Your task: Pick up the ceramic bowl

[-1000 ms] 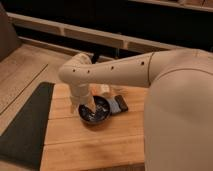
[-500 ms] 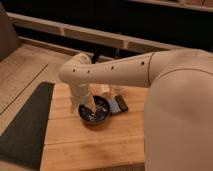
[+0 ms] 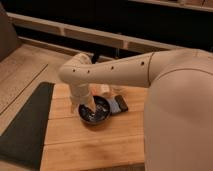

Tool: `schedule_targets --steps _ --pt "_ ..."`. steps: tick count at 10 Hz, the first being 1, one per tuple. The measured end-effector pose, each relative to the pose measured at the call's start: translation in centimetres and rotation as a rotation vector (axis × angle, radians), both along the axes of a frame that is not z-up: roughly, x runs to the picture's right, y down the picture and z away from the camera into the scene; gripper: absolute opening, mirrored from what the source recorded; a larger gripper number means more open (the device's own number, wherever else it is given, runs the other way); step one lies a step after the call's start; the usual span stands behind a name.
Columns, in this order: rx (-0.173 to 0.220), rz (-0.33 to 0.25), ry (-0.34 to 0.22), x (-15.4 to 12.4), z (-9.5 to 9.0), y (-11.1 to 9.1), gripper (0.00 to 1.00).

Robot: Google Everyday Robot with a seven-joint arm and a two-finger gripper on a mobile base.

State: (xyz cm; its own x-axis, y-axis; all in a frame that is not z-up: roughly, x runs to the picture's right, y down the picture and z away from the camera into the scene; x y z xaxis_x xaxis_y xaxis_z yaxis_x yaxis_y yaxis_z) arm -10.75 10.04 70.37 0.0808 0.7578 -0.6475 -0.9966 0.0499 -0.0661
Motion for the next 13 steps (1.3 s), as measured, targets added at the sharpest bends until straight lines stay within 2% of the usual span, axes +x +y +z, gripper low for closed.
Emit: schedule_targets --steps 1,3,5,6,9,10,11,13 --pt "0.031 -0.018 -0.027 -0.3 0.3 -0.8 0.65" --pt "0.145 -0.112 -0.155 -2.0 1.3 -3.7 0.65" --pt "0.216 -0.166 -0.243 -3.2 2.2 -5.5 0.65" --pt "0.224 -0.171 -0.251 -3.3 2.3 -5.8 0.65" --pt "0.216 -0.183 -0.253 -3.2 2.4 -5.7 0.65" --pt "0.198 -0.204 -0.249 -2.9 3.4 -5.4 0.65" --pt "0.172 -0.234 -0.255 -3.0 4.8 -4.7 0.65" --pt "0.073 -0.313 -0.295 -5.1 8.5 -2.1 0.65"
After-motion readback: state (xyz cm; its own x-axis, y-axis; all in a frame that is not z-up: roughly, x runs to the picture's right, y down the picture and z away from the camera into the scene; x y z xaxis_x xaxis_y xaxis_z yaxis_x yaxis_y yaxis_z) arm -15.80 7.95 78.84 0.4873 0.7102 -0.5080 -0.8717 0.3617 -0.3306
